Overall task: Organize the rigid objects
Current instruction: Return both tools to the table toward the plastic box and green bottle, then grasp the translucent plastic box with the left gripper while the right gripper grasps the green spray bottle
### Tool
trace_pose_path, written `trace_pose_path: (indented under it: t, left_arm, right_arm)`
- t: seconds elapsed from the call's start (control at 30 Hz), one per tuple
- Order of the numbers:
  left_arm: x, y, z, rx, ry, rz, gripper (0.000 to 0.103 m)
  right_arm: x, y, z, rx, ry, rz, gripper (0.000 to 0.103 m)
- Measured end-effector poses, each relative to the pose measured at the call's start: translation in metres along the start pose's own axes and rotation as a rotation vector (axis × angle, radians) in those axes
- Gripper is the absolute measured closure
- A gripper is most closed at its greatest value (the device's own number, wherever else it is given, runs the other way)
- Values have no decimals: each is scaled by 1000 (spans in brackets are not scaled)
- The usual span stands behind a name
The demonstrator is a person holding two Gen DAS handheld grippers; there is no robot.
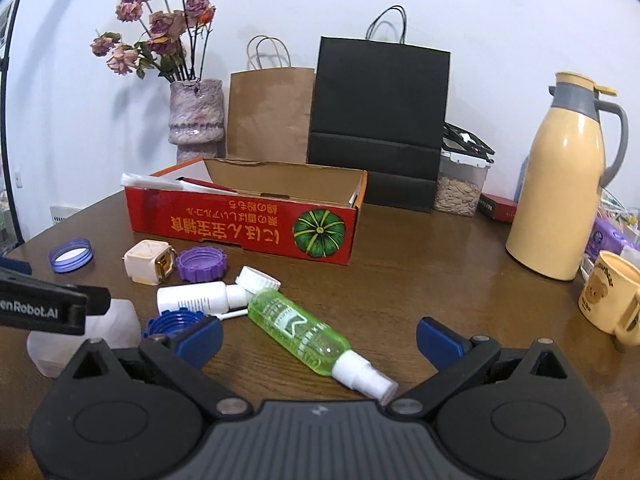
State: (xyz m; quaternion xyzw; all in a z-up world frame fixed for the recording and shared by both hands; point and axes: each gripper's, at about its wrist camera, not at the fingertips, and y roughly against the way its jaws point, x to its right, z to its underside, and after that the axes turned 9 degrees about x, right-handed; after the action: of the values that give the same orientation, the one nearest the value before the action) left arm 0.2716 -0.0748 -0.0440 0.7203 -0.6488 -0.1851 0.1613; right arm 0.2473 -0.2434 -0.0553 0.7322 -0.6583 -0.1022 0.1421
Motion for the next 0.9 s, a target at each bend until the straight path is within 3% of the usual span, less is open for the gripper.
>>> trace_pose_path:
  t: [0.4,0.77,0.9]
  left_arm:
    - [25,2,21,-19,19,-90,0]
    - [4,-10,29,-51,55,-120,0]
    - [-4,-17,29,-57,51,-98,0]
  right_arm:
    - [6,2,10,-5,-28,1,0]
    - [6,4,15,-17,-23,11,0]
    - [3,3,17,-21,-12,16,0]
